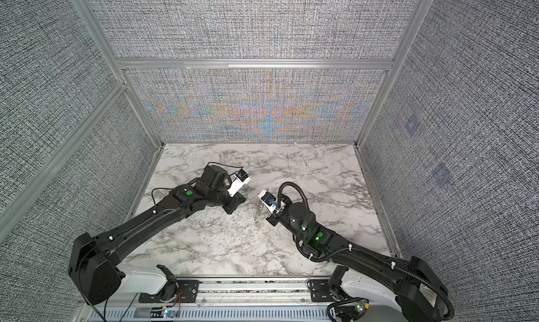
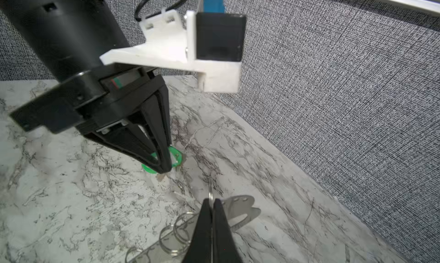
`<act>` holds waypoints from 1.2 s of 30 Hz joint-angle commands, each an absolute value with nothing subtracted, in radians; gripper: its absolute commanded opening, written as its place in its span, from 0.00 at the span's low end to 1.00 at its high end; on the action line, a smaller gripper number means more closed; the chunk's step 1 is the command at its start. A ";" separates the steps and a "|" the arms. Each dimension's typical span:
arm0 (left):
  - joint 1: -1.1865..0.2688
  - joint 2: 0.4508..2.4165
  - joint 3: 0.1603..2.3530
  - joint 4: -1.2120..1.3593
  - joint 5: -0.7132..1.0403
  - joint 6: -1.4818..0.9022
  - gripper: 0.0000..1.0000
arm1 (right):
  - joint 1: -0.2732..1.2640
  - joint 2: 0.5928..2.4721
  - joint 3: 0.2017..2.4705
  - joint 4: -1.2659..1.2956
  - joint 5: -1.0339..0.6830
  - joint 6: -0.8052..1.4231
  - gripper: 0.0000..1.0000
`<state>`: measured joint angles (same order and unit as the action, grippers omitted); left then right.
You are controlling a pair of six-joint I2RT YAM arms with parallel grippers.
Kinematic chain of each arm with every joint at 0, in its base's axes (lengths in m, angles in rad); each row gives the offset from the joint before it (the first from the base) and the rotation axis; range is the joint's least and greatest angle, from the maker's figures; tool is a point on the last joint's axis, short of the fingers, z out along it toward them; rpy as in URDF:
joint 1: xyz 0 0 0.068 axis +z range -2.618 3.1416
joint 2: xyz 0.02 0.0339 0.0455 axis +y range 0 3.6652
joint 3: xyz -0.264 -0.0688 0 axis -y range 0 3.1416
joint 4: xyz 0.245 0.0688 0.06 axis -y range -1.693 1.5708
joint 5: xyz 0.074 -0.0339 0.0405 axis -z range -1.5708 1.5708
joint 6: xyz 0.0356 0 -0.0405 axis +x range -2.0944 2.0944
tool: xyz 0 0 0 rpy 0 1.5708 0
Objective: Remove the keys from the keyring
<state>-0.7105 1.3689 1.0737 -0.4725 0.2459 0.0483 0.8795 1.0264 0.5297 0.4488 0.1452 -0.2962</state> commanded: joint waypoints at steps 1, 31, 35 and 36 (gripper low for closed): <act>-0.703 1.373 1.016 -0.350 0.226 0.014 0.00 | 0.859 1.016 0.545 0.377 0.125 -0.268 0.00; -0.518 1.551 0.669 0.043 0.124 -0.215 0.00 | 0.654 1.330 0.804 0.008 -0.065 -0.317 0.00; -0.503 1.546 0.654 0.044 0.124 -0.222 0.00 | 0.653 1.436 0.886 -0.013 -0.081 -0.323 0.00; -0.498 1.540 0.650 0.046 0.121 -0.223 0.00 | 0.652 1.456 0.902 -0.015 -0.083 -0.325 0.00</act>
<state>-0.5064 1.5452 0.6601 0.0563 0.1341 -0.2127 0.6529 1.4204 0.8707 0.0021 -0.0624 -0.3138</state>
